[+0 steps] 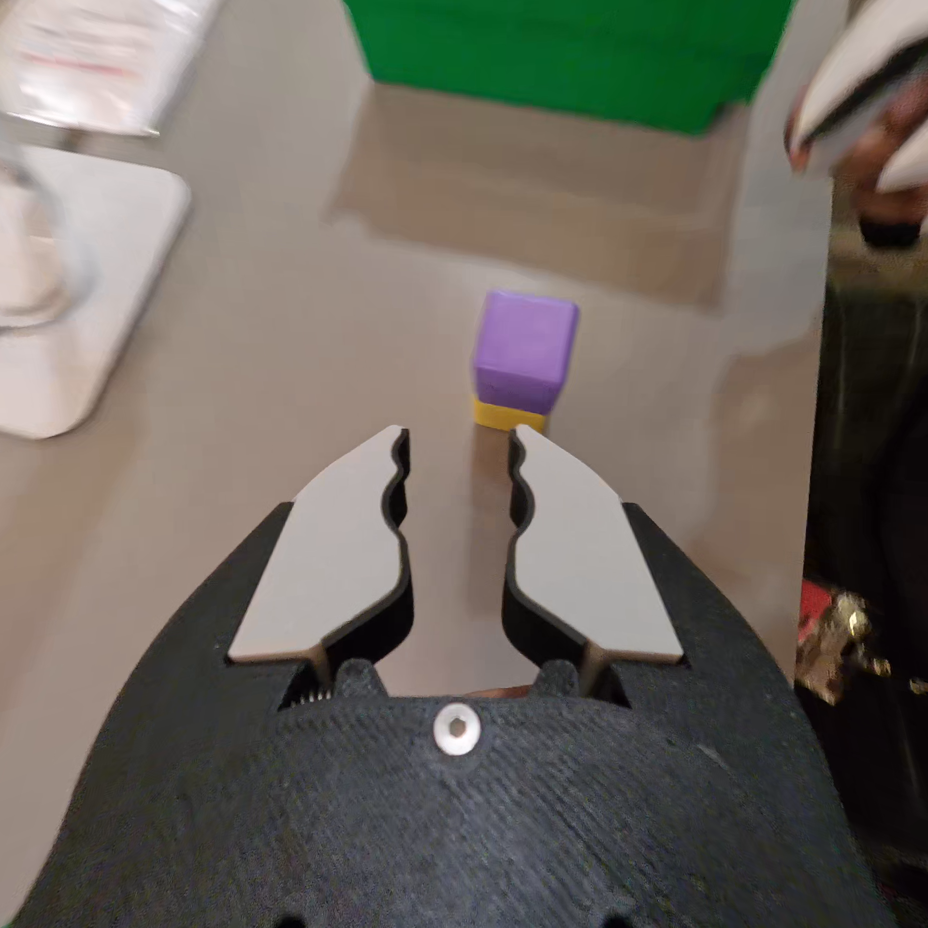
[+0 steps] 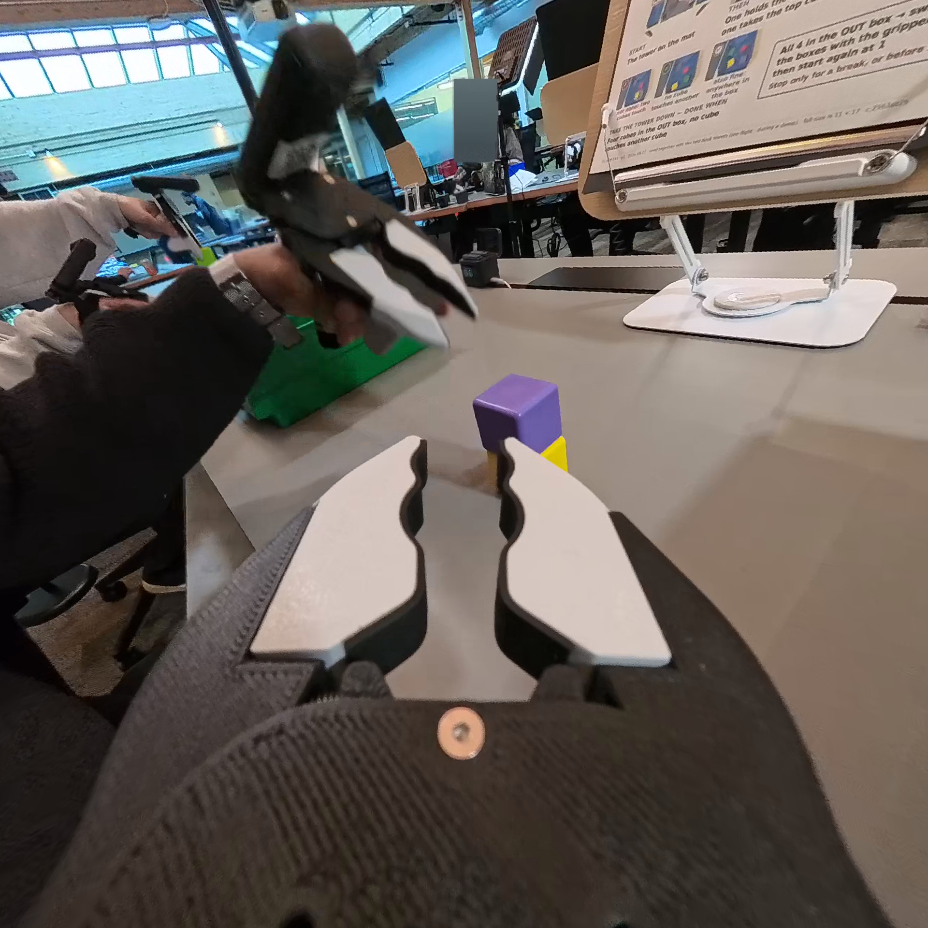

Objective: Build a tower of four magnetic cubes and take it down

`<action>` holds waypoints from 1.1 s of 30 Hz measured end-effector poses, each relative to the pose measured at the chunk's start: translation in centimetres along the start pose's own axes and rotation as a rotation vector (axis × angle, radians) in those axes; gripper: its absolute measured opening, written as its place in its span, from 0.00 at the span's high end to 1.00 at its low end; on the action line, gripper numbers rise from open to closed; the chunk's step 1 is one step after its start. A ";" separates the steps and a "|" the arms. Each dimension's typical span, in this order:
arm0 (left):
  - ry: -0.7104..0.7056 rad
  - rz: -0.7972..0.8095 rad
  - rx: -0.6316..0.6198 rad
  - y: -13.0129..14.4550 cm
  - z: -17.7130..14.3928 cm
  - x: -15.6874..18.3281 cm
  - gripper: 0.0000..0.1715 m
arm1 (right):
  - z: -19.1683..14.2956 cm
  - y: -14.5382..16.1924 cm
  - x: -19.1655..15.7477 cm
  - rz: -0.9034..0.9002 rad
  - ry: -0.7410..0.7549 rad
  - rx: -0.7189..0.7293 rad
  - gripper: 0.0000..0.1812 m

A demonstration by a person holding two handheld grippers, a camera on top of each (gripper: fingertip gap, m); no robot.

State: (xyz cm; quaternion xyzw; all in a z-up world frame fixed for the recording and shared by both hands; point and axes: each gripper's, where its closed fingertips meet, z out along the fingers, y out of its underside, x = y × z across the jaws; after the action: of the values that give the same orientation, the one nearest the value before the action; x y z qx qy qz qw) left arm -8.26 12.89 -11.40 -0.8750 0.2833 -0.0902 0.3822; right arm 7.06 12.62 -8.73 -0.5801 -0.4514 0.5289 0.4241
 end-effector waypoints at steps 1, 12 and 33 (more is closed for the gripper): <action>-0.079 -0.054 0.053 -0.7 -1.9 -1.7 0.72 | 0.1 -0.1 0.0 0.003 -0.004 0.002 0.85; -0.960 -0.959 0.135 17.8 -22.7 -16.3 0.64 | 2.2 0.4 -1.2 -0.001 -0.076 -0.029 0.85; -0.851 -1.103 -0.193 24.8 -14.7 -20.3 0.66 | -0.9 0.3 1.3 -0.009 0.070 0.000 0.86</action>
State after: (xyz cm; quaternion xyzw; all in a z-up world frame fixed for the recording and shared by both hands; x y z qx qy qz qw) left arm -41.05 1.71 -17.84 -0.8803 -0.3691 0.1051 0.2790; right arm 8.01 13.82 -9.25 -0.5963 -0.4389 0.5063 0.4421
